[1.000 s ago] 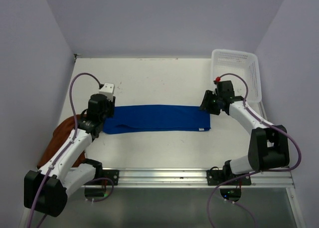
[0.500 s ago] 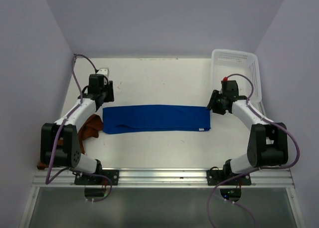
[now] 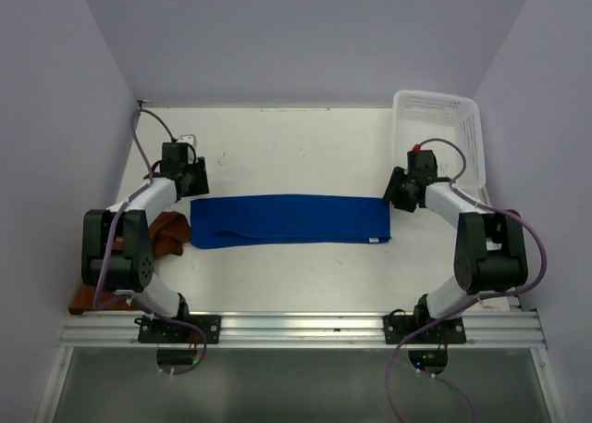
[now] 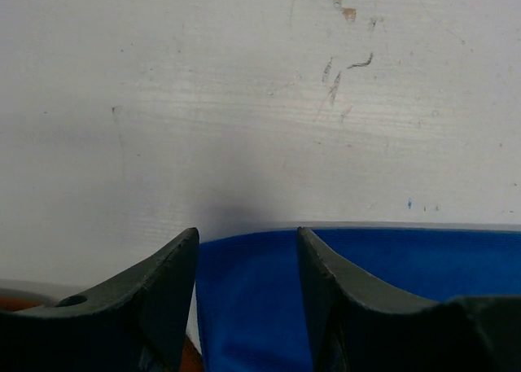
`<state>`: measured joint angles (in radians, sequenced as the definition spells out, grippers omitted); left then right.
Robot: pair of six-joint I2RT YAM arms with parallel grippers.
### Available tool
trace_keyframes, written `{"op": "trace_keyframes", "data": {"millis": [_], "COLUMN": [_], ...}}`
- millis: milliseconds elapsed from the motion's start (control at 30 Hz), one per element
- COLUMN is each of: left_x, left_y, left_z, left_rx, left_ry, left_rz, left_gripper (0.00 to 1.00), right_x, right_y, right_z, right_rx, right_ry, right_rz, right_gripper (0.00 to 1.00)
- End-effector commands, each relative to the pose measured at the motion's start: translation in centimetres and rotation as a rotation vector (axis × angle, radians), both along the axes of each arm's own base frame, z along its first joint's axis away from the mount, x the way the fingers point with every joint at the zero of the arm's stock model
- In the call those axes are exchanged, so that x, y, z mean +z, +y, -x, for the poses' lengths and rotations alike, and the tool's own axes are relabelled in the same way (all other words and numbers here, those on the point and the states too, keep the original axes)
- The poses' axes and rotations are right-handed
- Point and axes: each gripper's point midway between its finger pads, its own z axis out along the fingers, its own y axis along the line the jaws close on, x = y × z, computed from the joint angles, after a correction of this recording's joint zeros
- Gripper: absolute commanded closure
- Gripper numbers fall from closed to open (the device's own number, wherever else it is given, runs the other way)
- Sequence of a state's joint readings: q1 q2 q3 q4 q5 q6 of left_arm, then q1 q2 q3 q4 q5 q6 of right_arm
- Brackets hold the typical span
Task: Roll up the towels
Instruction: Fold the towel
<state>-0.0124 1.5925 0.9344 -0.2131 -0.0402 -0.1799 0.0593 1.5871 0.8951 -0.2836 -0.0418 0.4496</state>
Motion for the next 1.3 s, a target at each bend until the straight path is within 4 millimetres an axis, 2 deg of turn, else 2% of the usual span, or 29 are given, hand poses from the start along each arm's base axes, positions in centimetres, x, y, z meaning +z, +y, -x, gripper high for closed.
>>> {"op": "trace_keyframes", "data": {"millis": [0, 233, 467, 833, 1000, 1067, 1200, 1233, 1267], "left_x": [1.2, -0.6, -2.6, -3.7, -4.3, -4.6, -4.7, -4.7, -4.6], "left_y": [1.4, 2.5, 2.6, 1.5, 1.8, 1.9, 1.9, 1.8, 1.8], "left_z": [-1.8, -1.8, -0.3, 2.0, 2.7, 2.7, 1.9, 1.8, 1.7], "left_rx": [0.076, 0.130, 0.138, 0.154, 0.168, 0.169, 0.160, 0.156, 0.155], "left_ry": [-0.054, -0.020, 0.054, 0.115, 0.120, 0.126, 0.127, 0.127, 0.122], "left_rz": [0.045, 0.082, 0.084, 0.151, 0.135, 0.132, 0.136, 0.136, 0.139], "left_gripper": [0.45, 0.45, 0.45, 0.53, 0.55, 0.58, 0.75, 0.83, 0.86], "right_x": [1.2, 0.0, -0.3, 0.0, 0.0, 0.0, 0.1, 0.3, 0.3], "right_y": [-0.6, -0.1, -0.2, -0.4, -0.4, -0.4, -0.4, -0.4, -0.5], "right_z": [-2.8, -3.7, -3.8, -3.9, -3.9, -3.9, -3.8, -3.8, -3.8], "right_rx": [-0.038, -0.030, -0.030, -0.032, -0.032, -0.032, -0.029, -0.028, -0.030], "right_ry": [-0.097, -0.087, -0.072, -0.076, -0.076, -0.074, -0.076, -0.079, -0.078], "right_rz": [0.018, -0.003, 0.005, 0.012, 0.012, 0.012, 0.017, 0.018, 0.019], "right_gripper": [0.52, 0.57, 0.59, 0.60, 0.60, 0.60, 0.62, 0.62, 0.62]}}
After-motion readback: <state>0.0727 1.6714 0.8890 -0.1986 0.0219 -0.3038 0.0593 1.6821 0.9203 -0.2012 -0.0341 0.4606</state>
